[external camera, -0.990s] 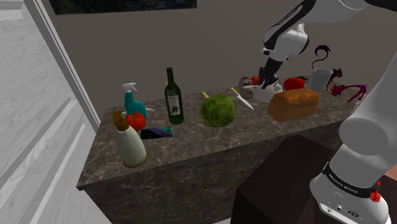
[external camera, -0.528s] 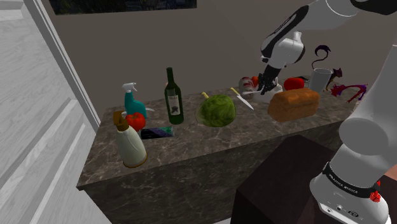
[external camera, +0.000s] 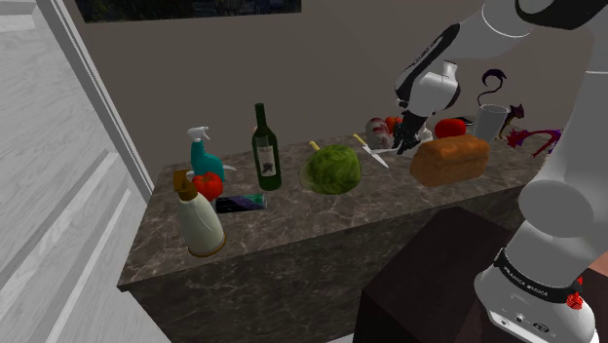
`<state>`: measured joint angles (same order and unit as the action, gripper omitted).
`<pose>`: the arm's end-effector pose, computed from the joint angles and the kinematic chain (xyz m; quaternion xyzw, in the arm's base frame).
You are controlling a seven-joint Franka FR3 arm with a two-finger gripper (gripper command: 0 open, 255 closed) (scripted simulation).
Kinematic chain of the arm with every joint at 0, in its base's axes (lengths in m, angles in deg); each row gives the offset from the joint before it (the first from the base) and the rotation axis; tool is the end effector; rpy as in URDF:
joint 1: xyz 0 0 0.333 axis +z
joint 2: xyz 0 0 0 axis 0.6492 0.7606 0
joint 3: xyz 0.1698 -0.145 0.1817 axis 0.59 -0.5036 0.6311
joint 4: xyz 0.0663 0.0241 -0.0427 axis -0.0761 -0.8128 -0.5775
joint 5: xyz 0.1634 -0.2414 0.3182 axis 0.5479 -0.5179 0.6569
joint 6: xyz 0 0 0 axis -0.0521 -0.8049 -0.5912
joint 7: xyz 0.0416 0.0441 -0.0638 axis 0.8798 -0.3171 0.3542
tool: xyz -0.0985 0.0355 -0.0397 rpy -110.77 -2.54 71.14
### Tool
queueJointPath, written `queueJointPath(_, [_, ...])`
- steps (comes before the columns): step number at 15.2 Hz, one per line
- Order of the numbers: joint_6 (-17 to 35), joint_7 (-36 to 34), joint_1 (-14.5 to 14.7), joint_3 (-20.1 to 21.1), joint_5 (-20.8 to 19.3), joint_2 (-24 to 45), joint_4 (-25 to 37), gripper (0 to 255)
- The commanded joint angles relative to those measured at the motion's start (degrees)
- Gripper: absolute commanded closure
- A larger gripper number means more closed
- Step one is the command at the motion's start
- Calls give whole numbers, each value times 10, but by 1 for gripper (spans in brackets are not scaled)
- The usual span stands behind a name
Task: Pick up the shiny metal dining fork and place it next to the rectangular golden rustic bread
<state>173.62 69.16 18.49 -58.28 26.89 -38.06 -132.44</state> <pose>0.4719 -0.3045 0.2048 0.8232 0.5525 0.1306 0.0008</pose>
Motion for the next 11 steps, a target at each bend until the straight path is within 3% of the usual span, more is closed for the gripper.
queueJointPath(1, [11,10,-2,4,11,13,1,255])
queueJointPath(11, [58,57,-15,26,60,71,6,255])
